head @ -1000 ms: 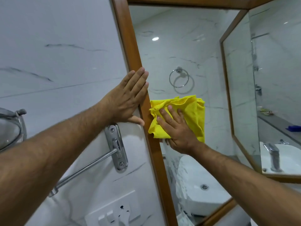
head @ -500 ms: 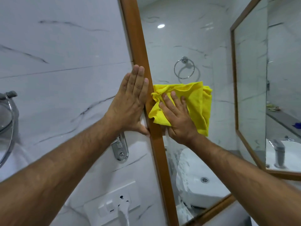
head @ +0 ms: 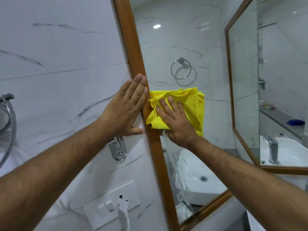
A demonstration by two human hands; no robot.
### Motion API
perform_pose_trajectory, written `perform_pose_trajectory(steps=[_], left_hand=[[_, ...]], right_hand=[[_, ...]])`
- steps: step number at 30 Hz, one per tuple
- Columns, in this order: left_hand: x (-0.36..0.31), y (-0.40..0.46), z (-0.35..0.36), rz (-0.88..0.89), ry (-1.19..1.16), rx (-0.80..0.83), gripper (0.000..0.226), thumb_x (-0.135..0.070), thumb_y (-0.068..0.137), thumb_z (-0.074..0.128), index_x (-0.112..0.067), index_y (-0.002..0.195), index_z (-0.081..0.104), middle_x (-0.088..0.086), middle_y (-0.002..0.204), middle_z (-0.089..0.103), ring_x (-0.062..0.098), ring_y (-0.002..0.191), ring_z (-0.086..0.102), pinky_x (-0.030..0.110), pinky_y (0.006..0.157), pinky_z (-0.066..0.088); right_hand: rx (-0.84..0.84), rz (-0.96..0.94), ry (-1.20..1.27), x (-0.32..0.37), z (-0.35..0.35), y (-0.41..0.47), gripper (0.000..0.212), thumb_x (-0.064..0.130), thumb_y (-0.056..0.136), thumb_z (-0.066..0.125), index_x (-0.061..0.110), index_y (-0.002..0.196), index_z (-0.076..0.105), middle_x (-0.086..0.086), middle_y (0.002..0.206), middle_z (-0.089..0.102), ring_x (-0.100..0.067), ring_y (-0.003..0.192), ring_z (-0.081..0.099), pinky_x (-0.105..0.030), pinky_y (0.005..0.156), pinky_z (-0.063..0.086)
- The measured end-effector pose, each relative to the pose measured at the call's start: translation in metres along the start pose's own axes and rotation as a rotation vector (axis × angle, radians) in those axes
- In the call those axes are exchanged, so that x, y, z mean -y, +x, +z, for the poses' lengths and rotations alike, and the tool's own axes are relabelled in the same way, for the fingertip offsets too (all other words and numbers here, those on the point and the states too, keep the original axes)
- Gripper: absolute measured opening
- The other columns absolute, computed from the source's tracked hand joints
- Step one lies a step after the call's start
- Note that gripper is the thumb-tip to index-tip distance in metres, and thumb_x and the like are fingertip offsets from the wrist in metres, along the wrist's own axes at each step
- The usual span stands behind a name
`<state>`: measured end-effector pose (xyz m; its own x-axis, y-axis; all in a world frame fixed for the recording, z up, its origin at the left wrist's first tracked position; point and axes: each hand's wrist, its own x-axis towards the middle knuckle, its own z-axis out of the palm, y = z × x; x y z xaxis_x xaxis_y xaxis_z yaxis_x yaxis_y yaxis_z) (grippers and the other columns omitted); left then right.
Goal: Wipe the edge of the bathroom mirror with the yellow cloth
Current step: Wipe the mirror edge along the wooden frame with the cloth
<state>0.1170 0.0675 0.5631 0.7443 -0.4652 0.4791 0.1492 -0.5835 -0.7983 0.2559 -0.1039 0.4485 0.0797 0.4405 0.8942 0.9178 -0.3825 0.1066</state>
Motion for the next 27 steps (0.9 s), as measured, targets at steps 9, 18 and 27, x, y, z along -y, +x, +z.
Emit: perform_pose_trajectory(steps=[9, 18, 27], left_hand=[[-0.031, -0.012, 0.009, -0.096, 0.013, 0.084, 0.113, -0.073, 0.088, 0.029, 0.008, 0.144, -0.027, 0.033, 0.154, -0.030, 0.046, 0.145, -0.027, 0.055, 0.123, -0.007], [-0.064, -0.034, 0.004, -0.125, -0.218, 0.143, 0.132, -0.080, 0.071, 0.049, 0.005, 0.151, -0.012, 0.029, 0.159, -0.021, 0.043, 0.148, -0.020, 0.055, 0.124, 0.003], [-0.101, -0.040, 0.018, -0.319, -0.277, 0.277, 0.169, -0.101, 0.042, 0.051, 0.004, 0.140, -0.037, 0.028, 0.143, -0.050, 0.042, 0.136, -0.044, 0.054, 0.119, -0.020]], right_hand=[[0.031, 0.011, 0.015, 0.011, 0.033, -0.067, 0.061, 0.018, 0.091, 0.046, 0.011, 0.149, 0.030, -0.015, 0.159, 0.019, -0.042, 0.148, 0.005, -0.068, 0.114, 0.011], [0.061, 0.134, 0.032, 0.012, 0.010, -0.037, 0.066, 0.032, 0.089, 0.040, 0.012, 0.151, 0.028, -0.013, 0.161, 0.014, -0.038, 0.149, 0.001, -0.062, 0.117, 0.008], [-0.002, 0.014, 0.036, 0.018, 0.039, -0.078, 0.059, 0.001, 0.087, 0.048, 0.002, 0.145, 0.037, -0.017, 0.156, 0.023, -0.044, 0.146, 0.012, -0.064, 0.116, 0.011]])
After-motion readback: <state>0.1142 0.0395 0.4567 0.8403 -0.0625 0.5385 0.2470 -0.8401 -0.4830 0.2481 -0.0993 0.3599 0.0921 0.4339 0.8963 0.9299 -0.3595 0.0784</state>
